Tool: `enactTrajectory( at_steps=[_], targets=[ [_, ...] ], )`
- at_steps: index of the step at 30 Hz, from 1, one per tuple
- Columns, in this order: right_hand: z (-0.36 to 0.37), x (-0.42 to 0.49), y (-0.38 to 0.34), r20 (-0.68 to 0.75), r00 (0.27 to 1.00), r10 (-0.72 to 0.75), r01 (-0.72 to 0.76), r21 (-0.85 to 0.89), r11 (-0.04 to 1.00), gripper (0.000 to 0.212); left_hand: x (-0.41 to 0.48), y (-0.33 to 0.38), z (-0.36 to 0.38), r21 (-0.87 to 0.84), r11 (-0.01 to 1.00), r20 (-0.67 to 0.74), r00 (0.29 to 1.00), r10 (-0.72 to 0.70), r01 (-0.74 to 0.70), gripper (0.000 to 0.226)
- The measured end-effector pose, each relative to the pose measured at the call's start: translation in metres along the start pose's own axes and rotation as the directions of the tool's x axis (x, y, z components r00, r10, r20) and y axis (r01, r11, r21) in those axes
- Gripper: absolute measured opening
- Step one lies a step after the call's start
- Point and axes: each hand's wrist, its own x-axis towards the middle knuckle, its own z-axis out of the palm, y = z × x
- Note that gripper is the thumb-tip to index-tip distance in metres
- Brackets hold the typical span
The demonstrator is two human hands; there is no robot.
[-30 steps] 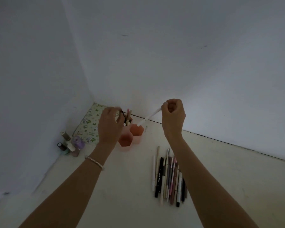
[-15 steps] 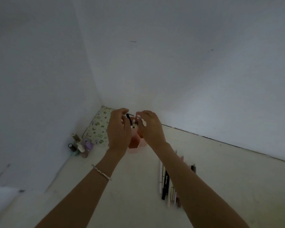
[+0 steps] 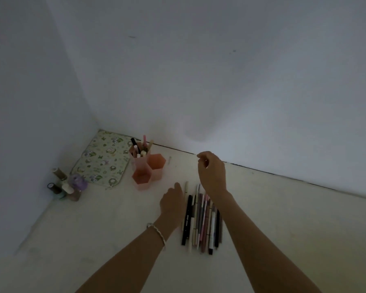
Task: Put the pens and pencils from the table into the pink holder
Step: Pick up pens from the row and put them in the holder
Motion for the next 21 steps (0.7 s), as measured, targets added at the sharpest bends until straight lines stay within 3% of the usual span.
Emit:
enactTrajectory(
  at_steps=[3, 5, 7, 10, 12, 14, 17, 19, 21],
  targets=[
    [0.008, -0.003, 0.011, 0.121, 0.987, 0.108, -0.097, -0.093, 0.991, 0.024, 0.009, 0.000, -0.028, -0.318, 0.948, -0.122, 0.992, -0.018, -0.022, 0.032],
    [0.020, -0.006, 0.016, 0.245, 0.948, 0.202, -0.158, -0.186, 0.970, 0.028, 0.017, 0.001, -0.058, -0.481, 0.868, -0.269, 0.963, -0.016, -0.120, 0.033],
    [0.035, -0.011, 0.021, 0.350, 0.900, 0.261, -0.151, -0.313, 0.938, 0.029, 0.021, 0.003, -0.089, -0.524, 0.807, -0.430, 0.902, 0.025, -0.272, 0.038],
    [0.056, -0.024, 0.024, 0.422, 0.871, 0.250, -0.011, -0.492, 0.870, 0.031, 0.023, 0.003, -0.127, -0.485, 0.751, -0.613, 0.787, 0.074, -0.448, 0.038],
    [0.064, -0.025, 0.022, 0.440, 0.876, 0.198, 0.049, -0.490, 0.870, 0.035, 0.025, 0.000, -0.146, -0.466, 0.728, -0.696, 0.717, 0.049, -0.502, 0.035],
    [0.063, -0.013, 0.011, 0.391, 0.909, 0.143, 0.009, -0.362, 0.932, 0.031, 0.030, -0.009, -0.164, -0.467, 0.700, -0.772, 0.635, -0.025, -0.540, 0.034],
    [0.045, 0.016, -0.021, 0.127, 0.988, 0.086, -0.077, -0.076, 0.994, 0.027, 0.042, -0.029, -0.184, -0.509, 0.660, -0.823, 0.539, -0.183, -0.553, 0.035],
    [0.031, 0.030, -0.045, -0.059, 0.998, 0.019, -0.014, 0.081, 0.997, 0.028, 0.050, -0.042, -0.185, -0.511, 0.675, -0.832, 0.504, -0.231, -0.533, 0.035],
    [0.021, 0.036, -0.066, -0.183, 0.982, -0.041, 0.075, 0.184, 0.980, 0.030, 0.056, -0.051, -0.177, -0.491, 0.712, -0.830, 0.517, -0.208, -0.502, 0.033]
  ],
)
